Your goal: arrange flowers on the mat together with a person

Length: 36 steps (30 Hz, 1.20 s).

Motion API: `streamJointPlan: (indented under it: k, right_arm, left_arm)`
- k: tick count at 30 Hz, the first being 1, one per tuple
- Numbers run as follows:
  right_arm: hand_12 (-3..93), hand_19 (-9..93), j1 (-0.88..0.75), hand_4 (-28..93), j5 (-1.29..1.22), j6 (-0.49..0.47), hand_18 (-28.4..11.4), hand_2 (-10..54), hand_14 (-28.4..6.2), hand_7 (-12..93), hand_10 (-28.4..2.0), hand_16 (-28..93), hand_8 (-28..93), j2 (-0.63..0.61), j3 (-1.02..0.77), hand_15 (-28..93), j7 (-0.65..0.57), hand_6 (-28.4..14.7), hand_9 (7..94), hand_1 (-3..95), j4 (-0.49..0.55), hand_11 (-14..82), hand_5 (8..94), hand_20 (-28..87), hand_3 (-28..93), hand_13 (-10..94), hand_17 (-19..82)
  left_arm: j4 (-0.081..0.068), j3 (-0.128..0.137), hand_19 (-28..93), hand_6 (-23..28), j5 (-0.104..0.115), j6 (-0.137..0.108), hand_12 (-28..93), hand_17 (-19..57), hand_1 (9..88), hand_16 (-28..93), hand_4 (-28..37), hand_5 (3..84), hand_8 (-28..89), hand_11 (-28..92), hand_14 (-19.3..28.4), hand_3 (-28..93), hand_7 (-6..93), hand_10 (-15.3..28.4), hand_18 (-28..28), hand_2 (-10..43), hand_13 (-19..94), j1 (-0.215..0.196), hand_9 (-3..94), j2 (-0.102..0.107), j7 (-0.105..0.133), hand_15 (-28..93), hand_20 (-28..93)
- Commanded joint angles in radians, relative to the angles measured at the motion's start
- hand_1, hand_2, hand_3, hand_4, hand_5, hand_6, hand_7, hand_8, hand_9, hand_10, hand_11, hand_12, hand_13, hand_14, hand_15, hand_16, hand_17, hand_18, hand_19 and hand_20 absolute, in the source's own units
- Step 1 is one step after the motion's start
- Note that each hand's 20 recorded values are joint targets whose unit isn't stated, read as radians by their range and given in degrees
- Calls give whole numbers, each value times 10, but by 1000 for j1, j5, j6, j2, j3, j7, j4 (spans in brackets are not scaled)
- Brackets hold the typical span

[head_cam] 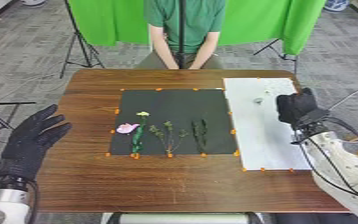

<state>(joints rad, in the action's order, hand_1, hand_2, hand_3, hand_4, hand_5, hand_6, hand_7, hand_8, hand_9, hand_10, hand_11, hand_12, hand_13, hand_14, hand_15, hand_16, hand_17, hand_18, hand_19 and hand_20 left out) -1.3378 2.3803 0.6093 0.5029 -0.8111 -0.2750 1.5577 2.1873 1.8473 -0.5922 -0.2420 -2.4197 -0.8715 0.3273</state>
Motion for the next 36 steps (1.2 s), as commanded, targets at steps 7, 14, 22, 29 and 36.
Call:
streamJointPlan:
  k: [7, 14, 22, 29, 36]
  right_arm:
    - [574, 661, 442, -283, -72, 36, -148, -95, -25, 566, -36, 422, -3, 287, 379, 624, 291, 60, 811, 480, 25, 272, 657, 421, 840, 701, 270]
    - [564, 661, 581, -283, -95, 8, -146, -95, -22, 567, -33, 423, -15, 398, 563, 622, 346, 63, 810, 476, -21, 270, 659, 423, 846, 699, 270]
    - [551, 659, 651, -283, -99, -12, -143, -95, -19, 572, -31, 427, -29, 468, 673, 615, 336, 70, 810, 473, -54, 264, 658, 424, 849, 695, 269]
    - [546, 657, 692, -283, -95, -33, -141, -95, -18, 577, -30, 427, -33, 513, 726, 612, 304, 72, 807, 471, -101, 263, 653, 426, 851, 690, 268]
    - [544, 653, 686, -283, -87, -71, -140, -95, -17, 579, -28, 426, -34, 532, 734, 611, 307, 73, 802, 473, -158, 261, 644, 427, 845, 685, 266]
  left_arm:
    - [-8, -19, 504, 29, -4, 13, 163, -35, 281, 0, -251, 377, -94, 297, 180, 698, 223, 143, 227, 12, 311, 6, 340, -9, -27, 398, 89]
    - [-12, -30, 505, 28, -5, 11, 163, -36, 281, 1, -249, 376, -93, 296, 179, 694, 220, 142, 227, 14, 310, 14, 338, -9, -30, 396, 89]
    - [-18, -35, 503, 26, -3, 10, 163, -36, 281, 2, -245, 373, -90, 287, 178, 692, 215, 142, 227, 15, 310, 23, 338, -1, -32, 390, 89]
    - [-24, -44, 502, 26, -2, 15, 166, -36, 281, 5, -242, 370, -86, 281, 176, 690, 207, 140, 226, 15, 309, 37, 336, 7, -33, 378, 90]
    - [-26, -43, 501, 26, -4, 20, 168, -36, 283, 10, -240, 370, -82, 274, 176, 687, 203, 138, 226, 17, 309, 42, 334, 7, -43, 371, 91]
